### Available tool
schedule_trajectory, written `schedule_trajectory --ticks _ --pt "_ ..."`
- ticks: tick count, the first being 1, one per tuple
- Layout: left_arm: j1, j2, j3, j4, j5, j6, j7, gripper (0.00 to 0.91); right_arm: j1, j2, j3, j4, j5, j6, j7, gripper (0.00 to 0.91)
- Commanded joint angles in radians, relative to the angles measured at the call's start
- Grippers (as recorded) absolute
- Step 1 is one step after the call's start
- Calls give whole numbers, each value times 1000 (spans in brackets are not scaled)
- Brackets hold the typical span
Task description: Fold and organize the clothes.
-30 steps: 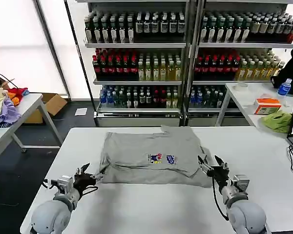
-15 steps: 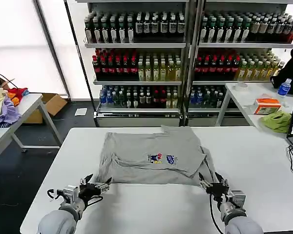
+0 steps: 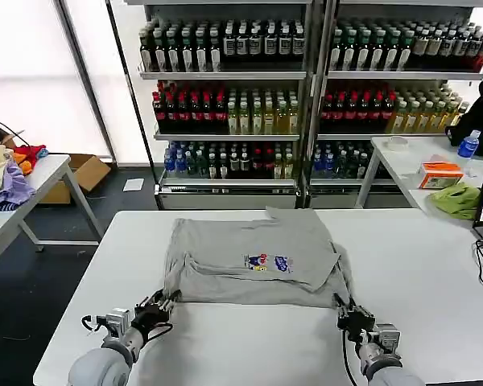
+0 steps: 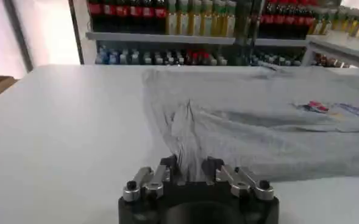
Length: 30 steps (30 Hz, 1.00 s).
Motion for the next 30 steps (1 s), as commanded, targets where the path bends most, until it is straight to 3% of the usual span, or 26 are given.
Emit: schedule_trajectory --ticks 1,12,23,24,25,30 --pt "9 -5 0 11 -9 -41 -8 10 -6 1 -6 1 0 4 -13 0" --pt "230 2 -66 -147 38 -41 -31 10 -150 -80 26 142 48 -11 -36 0" --pt "544 -73 -119 -398 154 48 -22 20 -431 -86 123 301 25 -57 -35 0" --pt "568 -75 -120 -415 170 50 -14 564 -446 -84 129 314 23 -66 -32 292" --pt "584 -75 -121 -426 184 50 -5 907 -455 -82 133 323 19 -73 -31 897" --pt "594 -67 -152 -464 198 64 13 907 -450 -71 151 360 22 -89 -32 907"
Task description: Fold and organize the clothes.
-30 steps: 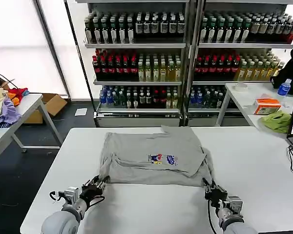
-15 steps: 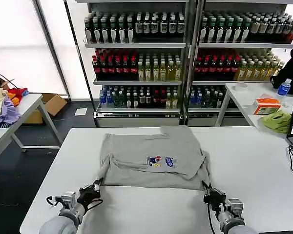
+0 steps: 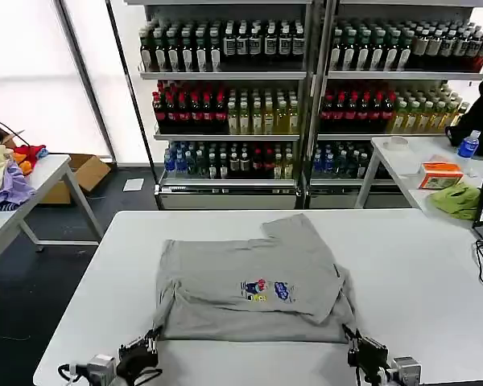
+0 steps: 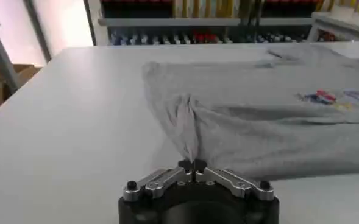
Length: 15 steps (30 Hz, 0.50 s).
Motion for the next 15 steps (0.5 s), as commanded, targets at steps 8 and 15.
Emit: schedule_trajectory --ticks 8,15 --pt "138 42 -192 -178 -1 48 51 907 42 -66 202 89 142 -26 -52 907" --pt "-34 142 -246 -105 -169 47 91 907 319 -201 204 -80 279 -43 -133 907"
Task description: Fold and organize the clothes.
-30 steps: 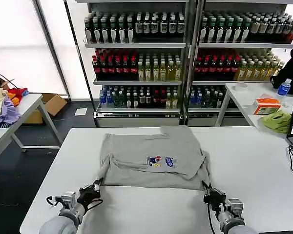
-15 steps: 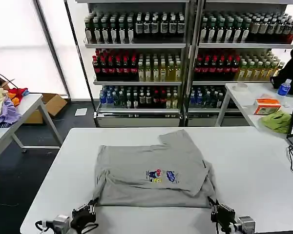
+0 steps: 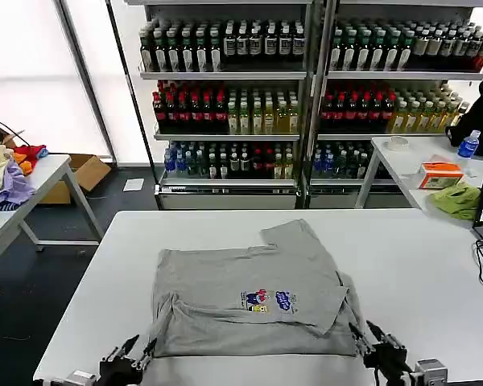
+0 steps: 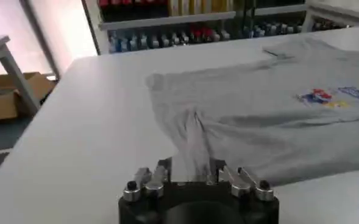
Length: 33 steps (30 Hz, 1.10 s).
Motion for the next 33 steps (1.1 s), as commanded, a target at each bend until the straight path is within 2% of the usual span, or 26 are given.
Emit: schedule_trajectory --ticks 1,3,5,7,13,16,22,33 --pt "-163 139 -105 45 -187 10 60 907 282 -124 30 -148 138 -24 -84 907" --pt "-232 181 -68 99 -251 10 70 907 440 -142 -17 -243 135 -39 -114 907" --pt "-313 208 -28 154 -293 9 75 907 513 -146 -79 -325 125 -39 -129 907" --pt "-392 226 14 242 -307 -5 80 907 675 -132 -170 -450 86 -41 -147 907" --pt "-593 264 150 414 -327 -39 80 907 885 -93 -358 -674 0 -12 -206 907" --pt "-656 270 201 486 -322 -51 79 907 947 -55 -418 -779 -31 0 -215 907" --pt "-797 258 308 645 -307 -59 73 907 1041 -4 -495 -917 -46 -1 -224 907" --pt "-949 205 411 801 -289 -73 74 907 1186 91 -553 -1137 -87 4 -222 907"
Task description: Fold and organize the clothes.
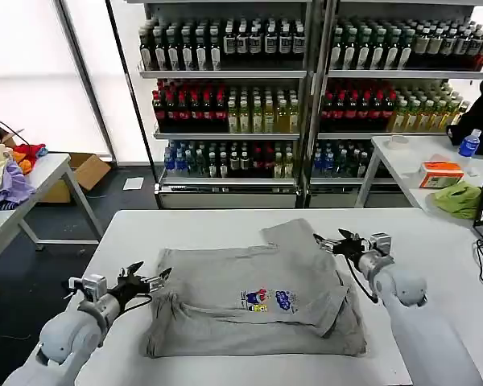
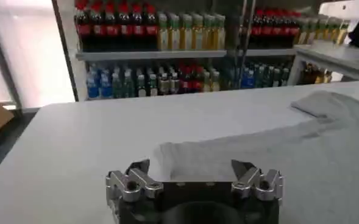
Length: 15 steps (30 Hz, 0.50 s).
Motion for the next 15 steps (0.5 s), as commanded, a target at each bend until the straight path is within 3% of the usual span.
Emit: schedule_trajectory --ticks 1,6,7,8,10,11,12,13,15 --pt "-242 -13 147 245 -4 -15 3 907 190 70 -95 -250 -35 7 -15 907" --pt "-256 -20 162 285 4 -23 9 907 208 97 -103 -308 -47 21 -13 907" --pt "-261 -23 164 294 4 -23 12 907 208 99 -105 -310 -48 21 -13 836" --pt "-265 -25 167 301 6 -24 13 907 208 102 -108 -310 -48 21 -15 695" --pt "-272 -30 168 315 14 -18 22 907 207 108 -111 -307 -53 21 -5 343" --pt "-275 -31 169 322 13 -12 24 907 207 114 -109 -306 -52 16 2 91" --pt "-277 -34 171 328 12 -11 25 907 207 119 -107 -304 -49 13 2 0" --pt "-278 -36 172 334 12 -11 26 907 205 121 -108 -302 -50 14 2 0" --pt "-279 -39 175 347 14 -5 31 685 200 125 -111 -296 -51 14 2 0"
